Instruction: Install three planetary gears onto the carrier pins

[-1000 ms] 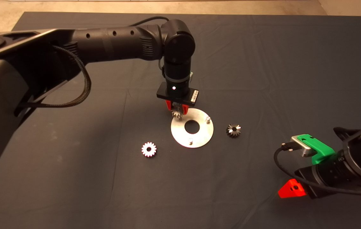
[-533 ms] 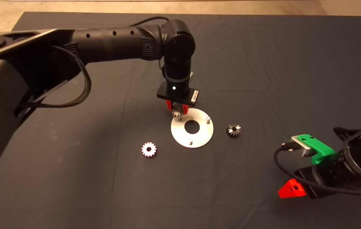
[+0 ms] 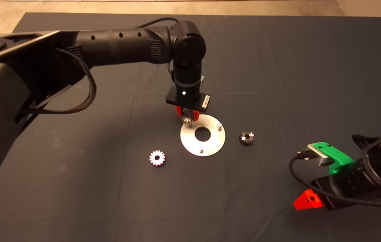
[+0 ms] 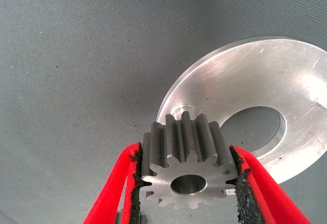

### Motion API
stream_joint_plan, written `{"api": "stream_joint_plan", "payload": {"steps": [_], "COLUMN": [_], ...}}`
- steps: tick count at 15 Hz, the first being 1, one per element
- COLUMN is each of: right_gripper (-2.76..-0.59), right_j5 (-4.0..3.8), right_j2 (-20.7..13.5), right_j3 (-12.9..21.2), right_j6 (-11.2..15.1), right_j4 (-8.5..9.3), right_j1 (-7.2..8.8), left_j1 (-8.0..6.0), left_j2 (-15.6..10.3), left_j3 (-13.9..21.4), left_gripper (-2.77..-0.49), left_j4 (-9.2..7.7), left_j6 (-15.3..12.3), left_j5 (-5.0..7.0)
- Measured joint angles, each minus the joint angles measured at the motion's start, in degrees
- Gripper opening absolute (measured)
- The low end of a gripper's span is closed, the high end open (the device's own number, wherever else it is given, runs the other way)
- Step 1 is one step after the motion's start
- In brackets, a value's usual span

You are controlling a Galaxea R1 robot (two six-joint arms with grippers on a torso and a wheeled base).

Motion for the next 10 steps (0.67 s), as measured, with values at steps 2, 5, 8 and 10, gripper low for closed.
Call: {"api": "stream_joint_plan", "payload": {"steps": [2, 5, 8, 10], "right_gripper": [-0.59, -0.59, -0.59, -0.59], "right_j5": [0.0, 0.0, 0.0, 0.0], "right_j2": [0.0, 0.0, 0.0, 0.0], "right_j3": [0.0, 0.0, 0.0, 0.0], "right_j6": [0.0, 0.0, 0.0, 0.0], "right_j4": [0.02, 0.02, 0.02, 0.02], "right_j1": [-0.01, -0.01, -0.01, -0.01], "left_j1": [-0.02, 0.0, 0.0, 0.0], "left_j2": [0.0, 0.0, 0.0, 0.0], "left_j3": [-0.1, -0.1, -0.1, -0.1], "left_gripper": [-2.27, -2.27, -2.27, -2.27], "left_j4": [0.0, -0.02, -0.02, -0.02], "left_j6": [0.0, 0.0, 0.0, 0.0], "left_j5": [-0.15, -0.15, -0.55, -0.58]}}
